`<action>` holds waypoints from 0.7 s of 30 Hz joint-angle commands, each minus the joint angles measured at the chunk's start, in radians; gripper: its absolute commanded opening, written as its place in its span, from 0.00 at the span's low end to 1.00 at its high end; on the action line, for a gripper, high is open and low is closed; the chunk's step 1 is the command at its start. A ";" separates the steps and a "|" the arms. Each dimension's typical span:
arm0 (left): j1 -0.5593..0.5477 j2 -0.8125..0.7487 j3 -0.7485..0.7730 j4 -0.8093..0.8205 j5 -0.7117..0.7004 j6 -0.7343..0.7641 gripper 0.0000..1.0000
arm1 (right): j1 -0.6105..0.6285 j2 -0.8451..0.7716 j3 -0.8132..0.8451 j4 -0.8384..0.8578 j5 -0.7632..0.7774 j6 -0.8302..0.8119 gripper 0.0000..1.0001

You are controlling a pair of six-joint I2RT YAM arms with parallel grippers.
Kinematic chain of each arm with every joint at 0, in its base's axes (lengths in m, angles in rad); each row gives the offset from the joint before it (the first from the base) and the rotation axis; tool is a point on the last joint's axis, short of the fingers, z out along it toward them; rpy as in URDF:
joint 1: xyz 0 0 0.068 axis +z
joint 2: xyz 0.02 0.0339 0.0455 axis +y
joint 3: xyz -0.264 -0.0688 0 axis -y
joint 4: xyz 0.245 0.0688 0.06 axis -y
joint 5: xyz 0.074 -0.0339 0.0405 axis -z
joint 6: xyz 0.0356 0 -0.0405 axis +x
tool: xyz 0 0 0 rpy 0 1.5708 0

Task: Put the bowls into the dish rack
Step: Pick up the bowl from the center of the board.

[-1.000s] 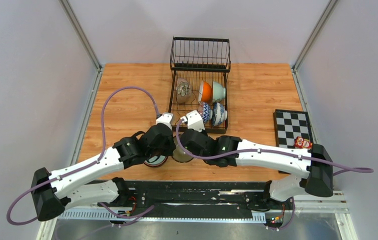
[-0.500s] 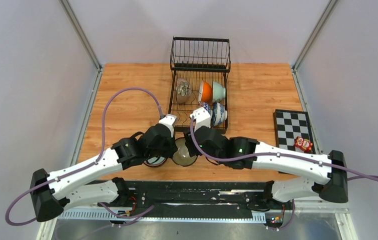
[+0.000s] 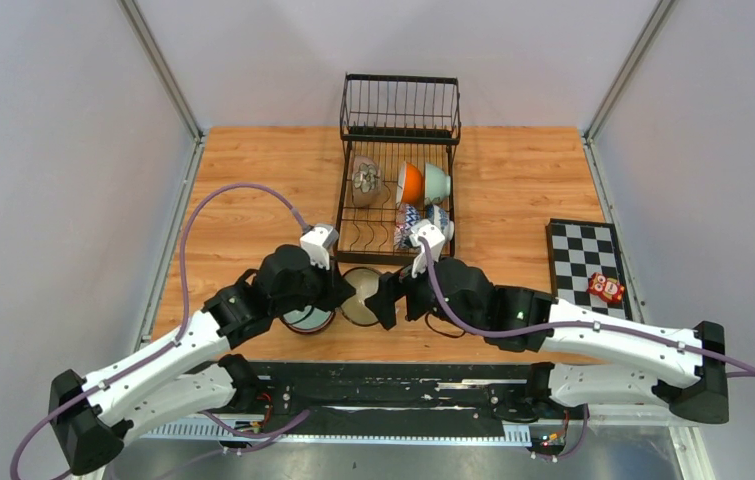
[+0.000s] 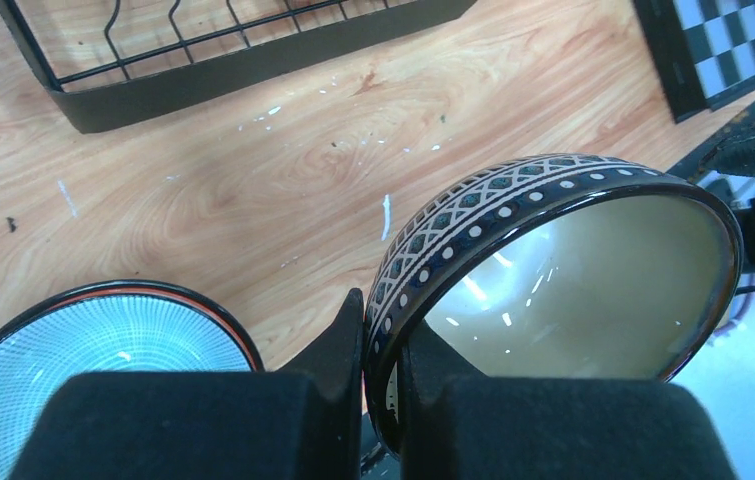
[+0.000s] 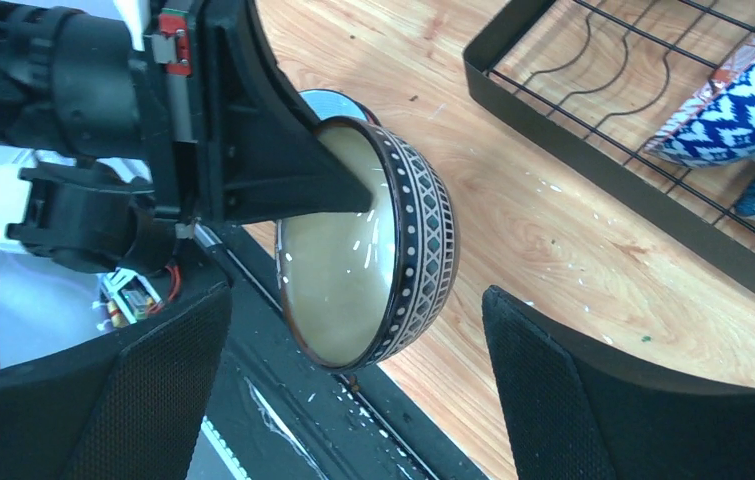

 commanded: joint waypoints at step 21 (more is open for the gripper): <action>0.123 -0.242 -0.203 0.573 0.365 -0.135 0.00 | -0.023 -0.160 -0.142 0.241 -0.200 0.052 0.99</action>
